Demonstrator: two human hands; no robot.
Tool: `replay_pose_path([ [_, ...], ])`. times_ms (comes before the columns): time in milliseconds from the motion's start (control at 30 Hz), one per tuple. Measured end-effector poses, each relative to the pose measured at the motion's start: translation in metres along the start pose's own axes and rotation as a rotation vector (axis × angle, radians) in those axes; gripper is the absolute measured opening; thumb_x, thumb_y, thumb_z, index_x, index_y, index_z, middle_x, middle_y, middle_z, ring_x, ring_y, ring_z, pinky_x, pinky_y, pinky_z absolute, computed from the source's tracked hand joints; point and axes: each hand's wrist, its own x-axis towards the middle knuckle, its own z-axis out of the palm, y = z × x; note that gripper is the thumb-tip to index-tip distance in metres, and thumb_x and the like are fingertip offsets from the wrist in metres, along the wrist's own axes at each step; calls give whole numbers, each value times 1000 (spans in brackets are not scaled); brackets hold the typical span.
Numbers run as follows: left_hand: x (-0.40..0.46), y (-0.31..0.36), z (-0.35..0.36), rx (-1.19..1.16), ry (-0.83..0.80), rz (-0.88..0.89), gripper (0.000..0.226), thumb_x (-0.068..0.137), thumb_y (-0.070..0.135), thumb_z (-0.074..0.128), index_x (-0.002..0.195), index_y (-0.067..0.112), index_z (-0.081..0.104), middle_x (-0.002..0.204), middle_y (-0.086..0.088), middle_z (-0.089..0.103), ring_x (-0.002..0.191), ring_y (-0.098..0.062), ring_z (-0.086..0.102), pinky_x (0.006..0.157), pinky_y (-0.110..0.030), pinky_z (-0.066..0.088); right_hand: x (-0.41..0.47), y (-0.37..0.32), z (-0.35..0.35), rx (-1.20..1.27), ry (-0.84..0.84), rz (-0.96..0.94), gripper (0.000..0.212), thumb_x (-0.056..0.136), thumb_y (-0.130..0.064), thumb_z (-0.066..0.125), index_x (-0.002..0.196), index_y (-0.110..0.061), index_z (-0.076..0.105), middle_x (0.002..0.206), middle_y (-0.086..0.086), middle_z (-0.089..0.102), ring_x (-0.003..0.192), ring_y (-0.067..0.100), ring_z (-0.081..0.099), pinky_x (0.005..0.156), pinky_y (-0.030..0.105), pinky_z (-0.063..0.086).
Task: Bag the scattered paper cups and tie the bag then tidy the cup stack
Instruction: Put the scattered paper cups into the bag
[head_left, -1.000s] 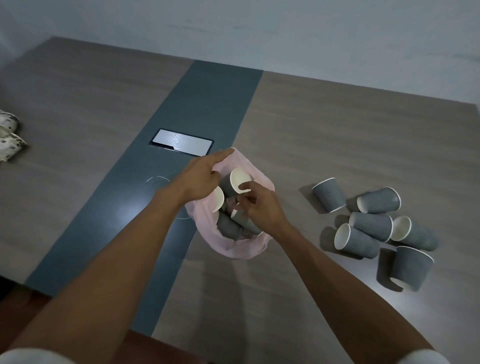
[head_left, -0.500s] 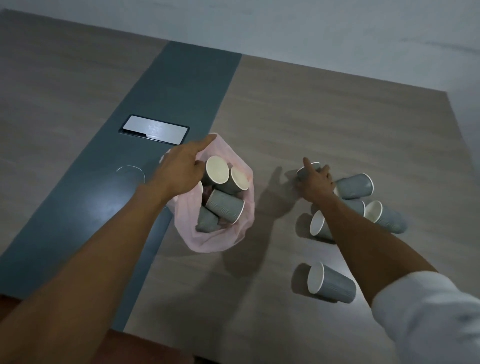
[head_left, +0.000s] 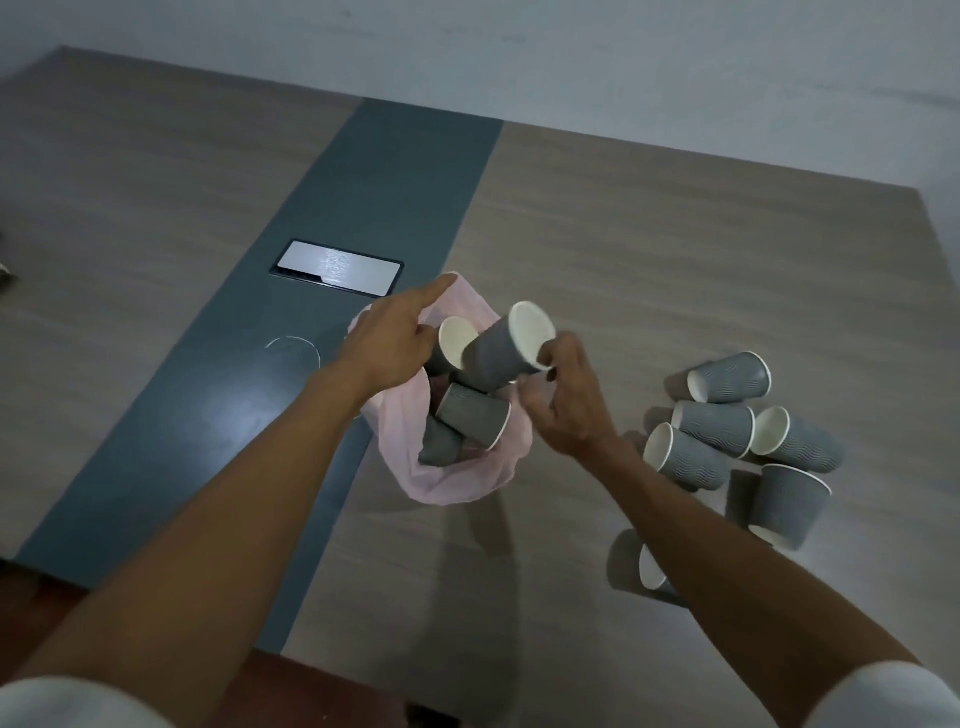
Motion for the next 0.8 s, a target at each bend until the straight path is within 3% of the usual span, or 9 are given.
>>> replay_pose_path([
  [100, -2, -1, -5, -26, -7, -15, 71, 93, 9, 49, 155, 41, 36, 152, -7, 51, 130, -33, 53, 108, -46, 46, -15, -20, 33, -30, -159, -78, 28, 94, -30, 60, 105, -6, 49, 114, 15, 50, 95, 22, 48, 74, 31, 47],
  [233, -7, -4, -10, -31, -17, -8, 68, 96, 13, 49, 155, 45, 34, 157, -2, 47, 135, -30, 50, 113, -44, 43, -7, -42, 62, -155, -289, -25, 28, 100, -33, 52, 109, -7, 55, 126, 18, 54, 106, 31, 51, 86, 48, 54],
  [300, -9, -6, -11, -33, -14, 2, 67, 98, 13, 48, 155, 44, 34, 156, -1, 47, 135, -29, 50, 112, -40, 43, 0, -52, 72, -319, -362, -61, 32, 101, -33, 42, 114, -9, 59, 131, 19, 50, 111, 36, 53, 88, 51, 52],
  [367, -11, -7, -12, -35, 6, 18, 67, 98, 9, 47, 156, 40, 35, 154, -3, 50, 130, -29, 54, 108, -37, 44, 5, -59, 78, -426, -428, -32, 51, 96, -41, 25, 129, -18, 56, 142, 13, 42, 120, 37, 51, 95, 50, 49],
  [500, -13, -8, -15, -38, 53, 28, 62, 102, 7, 42, 157, 34, 36, 155, -4, 48, 129, -29, 54, 109, -36, 43, 15, -62, 100, -211, -291, 149, 45, 96, -51, 49, 138, -44, 36, 144, 0, 53, 123, 27, 57, 105, 57, 46],
  [600, -12, -10, -17, -34, 77, 27, 57, 104, 10, 38, 157, 32, 36, 152, -7, 51, 114, -24, 58, 100, -31, 44, 19, -66, 89, -488, -433, -40, 41, 101, -45, 41, 139, -32, 52, 160, 9, 34, 141, 33, 40, 116, 55, 31],
  [700, -10, -13, -22, -23, 92, 26, 60, 101, 8, 37, 157, 28, 37, 148, -10, 55, 103, -22, 56, 92, -28, 42, 17, -63, 74, -303, -207, 107, 45, 92, -38, 40, 128, -16, 54, 144, 15, 47, 120, 36, 52, 97, 48, 43],
  [767, -11, -17, -25, -18, 97, 9, 61, 100, 7, 37, 158, 27, 36, 148, -11, 54, 113, -28, 57, 95, -31, 42, 13, -51, 65, -144, 24, 422, 34, 87, -21, 50, 119, -11, 54, 128, 12, 51, 105, 36, 57, 84, 41, 46],
  [800, -11, -18, -25, -15, 99, 2, 61, 100, 8, 37, 158, 26, 35, 148, -11, 54, 117, -30, 57, 98, -33, 43, 10, -44, 59, -107, 81, 594, 35, 86, -13, 52, 121, -10, 53, 129, 12, 50, 108, 37, 56, 86, 41, 46],
])
